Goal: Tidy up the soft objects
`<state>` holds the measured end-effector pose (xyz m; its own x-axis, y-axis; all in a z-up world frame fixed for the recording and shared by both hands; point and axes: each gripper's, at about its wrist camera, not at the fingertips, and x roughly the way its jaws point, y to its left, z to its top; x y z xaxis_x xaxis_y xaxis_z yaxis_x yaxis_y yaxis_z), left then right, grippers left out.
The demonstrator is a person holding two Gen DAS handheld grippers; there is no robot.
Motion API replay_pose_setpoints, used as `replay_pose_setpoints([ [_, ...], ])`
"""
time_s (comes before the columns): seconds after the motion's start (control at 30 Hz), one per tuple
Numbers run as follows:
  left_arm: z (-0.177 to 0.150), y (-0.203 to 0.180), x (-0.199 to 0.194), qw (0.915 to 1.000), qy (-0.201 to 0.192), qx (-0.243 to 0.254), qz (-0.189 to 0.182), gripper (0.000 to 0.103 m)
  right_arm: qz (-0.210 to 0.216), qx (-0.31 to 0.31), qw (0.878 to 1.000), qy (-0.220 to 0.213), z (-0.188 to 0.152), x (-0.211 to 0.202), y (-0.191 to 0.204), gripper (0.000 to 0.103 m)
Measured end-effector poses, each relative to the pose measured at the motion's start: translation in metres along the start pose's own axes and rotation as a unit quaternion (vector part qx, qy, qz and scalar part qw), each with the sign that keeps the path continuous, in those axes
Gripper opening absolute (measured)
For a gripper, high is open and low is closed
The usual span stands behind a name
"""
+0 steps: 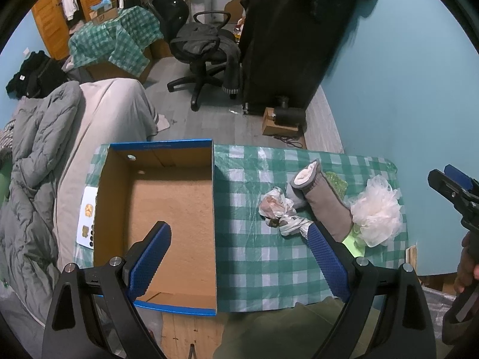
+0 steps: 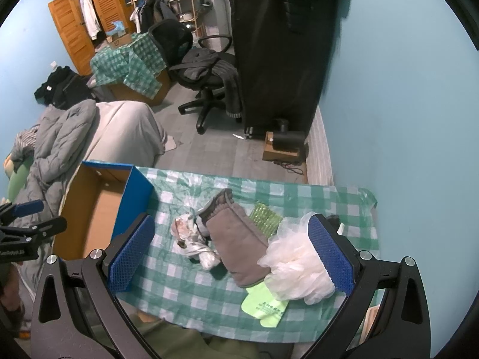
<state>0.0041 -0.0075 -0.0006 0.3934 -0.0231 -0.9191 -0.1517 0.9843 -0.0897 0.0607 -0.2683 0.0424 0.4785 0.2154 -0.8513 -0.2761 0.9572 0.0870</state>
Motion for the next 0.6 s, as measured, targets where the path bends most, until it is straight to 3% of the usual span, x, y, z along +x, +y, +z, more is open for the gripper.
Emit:
replay_pose_setpoints([
  [0.6, -0.0004, -0.0030, 0.0030, 0.9999, 0.002, -0.008, -0.009, 0.094, 0.003, -0.002, 1.000, 0.000, -0.0015, 0.0002, -0.0023, 0.101],
])
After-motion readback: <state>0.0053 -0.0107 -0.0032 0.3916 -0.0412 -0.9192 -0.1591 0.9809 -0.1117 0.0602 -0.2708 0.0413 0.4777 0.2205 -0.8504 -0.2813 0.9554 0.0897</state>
